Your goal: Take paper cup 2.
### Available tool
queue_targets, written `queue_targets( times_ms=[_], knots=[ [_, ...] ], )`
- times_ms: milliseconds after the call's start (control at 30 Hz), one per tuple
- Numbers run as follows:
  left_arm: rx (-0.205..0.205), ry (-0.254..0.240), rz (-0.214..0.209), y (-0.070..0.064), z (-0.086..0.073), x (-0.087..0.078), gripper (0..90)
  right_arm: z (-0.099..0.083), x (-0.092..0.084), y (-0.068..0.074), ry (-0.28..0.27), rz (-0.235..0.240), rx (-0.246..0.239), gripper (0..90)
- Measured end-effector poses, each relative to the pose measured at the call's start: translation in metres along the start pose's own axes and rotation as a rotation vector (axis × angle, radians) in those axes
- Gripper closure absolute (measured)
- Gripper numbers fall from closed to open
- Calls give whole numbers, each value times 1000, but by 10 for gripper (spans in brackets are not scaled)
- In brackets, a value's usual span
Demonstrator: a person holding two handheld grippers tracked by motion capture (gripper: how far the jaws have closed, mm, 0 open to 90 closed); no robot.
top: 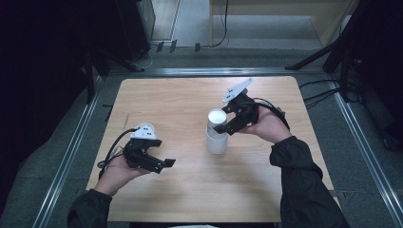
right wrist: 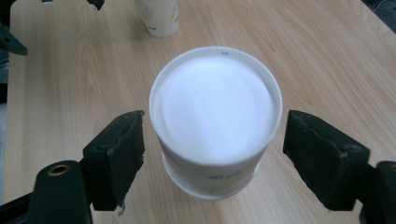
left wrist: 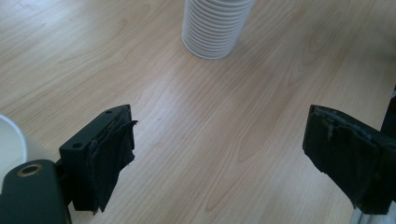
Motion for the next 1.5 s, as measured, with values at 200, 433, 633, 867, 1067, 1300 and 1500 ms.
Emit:
queue_targets(
  times_ms=[200, 433, 633, 867, 1067, 1300, 1500],
  knots=[
    [26, 17, -1, -4, -3, 4, 90, 9, 5, 2, 58, -20, -49, 294],
    [36, 9, -9, -8, -1, 4, 90, 8, 4, 1, 70, -32, -37, 328],
    [39, 6, -22, -11, 1, 4, 90, 9, 1, 2, 55, -34, -22, 331],
    [60, 29, 3, -9, -3, 8, 90, 15, -10, 3, 30, -40, 4, 334],
    [52, 21, -20, -11, -2, 9, 91, 24, -24, 6, -6, -59, 1, 335],
    [29, 8, -71, -15, -1, 8, 143, 39, -51, 15, -75, -90, -23, 336],
    [41, -12, -60, -14, 2, 7, 143, 45, -67, 25, -99, -91, -43, 338]
  ],
)
Point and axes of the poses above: each handheld gripper's, and its own axes: x roughly forward along the jaws, z roughly out of its top, y roughly to its left, the point moved 10 cm from there along x, roughly forward along the jaws, and after that the axes turned 5 degrees about z, right-handed, at the moved point
